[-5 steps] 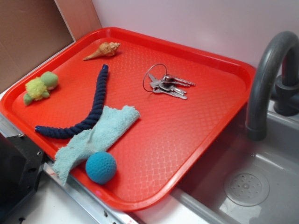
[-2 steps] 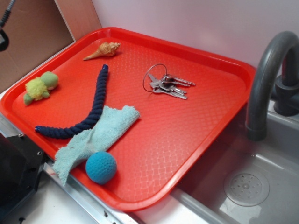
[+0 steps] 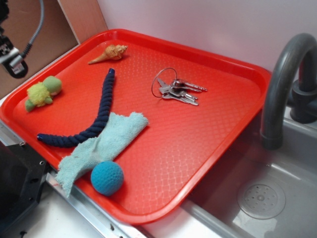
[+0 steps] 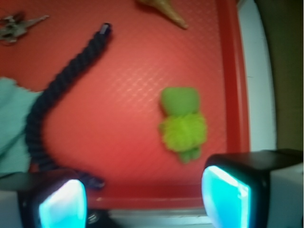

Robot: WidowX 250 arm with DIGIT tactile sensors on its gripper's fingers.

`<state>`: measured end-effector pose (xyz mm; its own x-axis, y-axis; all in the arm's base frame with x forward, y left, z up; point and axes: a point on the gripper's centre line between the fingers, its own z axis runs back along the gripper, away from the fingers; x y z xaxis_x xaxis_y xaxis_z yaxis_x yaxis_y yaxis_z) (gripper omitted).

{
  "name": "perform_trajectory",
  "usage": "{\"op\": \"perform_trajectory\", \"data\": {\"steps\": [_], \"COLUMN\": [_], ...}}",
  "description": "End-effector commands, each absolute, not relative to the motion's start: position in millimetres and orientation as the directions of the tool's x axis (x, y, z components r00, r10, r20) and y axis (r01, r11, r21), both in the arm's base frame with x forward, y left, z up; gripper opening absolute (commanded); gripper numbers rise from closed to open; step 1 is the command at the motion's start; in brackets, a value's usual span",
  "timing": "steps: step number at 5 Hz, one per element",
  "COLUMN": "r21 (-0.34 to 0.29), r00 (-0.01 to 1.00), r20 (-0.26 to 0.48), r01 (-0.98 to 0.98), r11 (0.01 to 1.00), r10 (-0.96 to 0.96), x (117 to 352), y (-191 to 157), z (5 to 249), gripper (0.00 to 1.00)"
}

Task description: Grab the green animal.

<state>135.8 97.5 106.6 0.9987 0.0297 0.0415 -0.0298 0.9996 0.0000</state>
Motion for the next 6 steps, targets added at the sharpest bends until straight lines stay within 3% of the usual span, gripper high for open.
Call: {"op": "perform_trajectory", "data": {"steps": [1, 2, 3, 5, 6], "r21": [0.103, 0.115, 0.052, 0.093, 0.084], "r00": [0.997, 0.997, 0.999, 0.992, 0.992], "r20": [0.024, 0.002, -0.052, -0.125, -0.12], "r01": [-0.082, -0.079, -0.003, -0.014, -0.017], "r11": [0.991, 0.99, 0.999, 0.996, 0.996], "r10": [0.08, 0.079, 0.005, 0.026, 0.027], "x": [157.3, 163.7, 172.4, 182.7, 184.8], "y": [131.9, 135.1, 128.3, 136.2, 138.9], "z": [73.0, 58.8, 36.5, 2.0, -2.4], "gripper": [1.0, 1.0, 1.0, 1.0, 0.0]}}
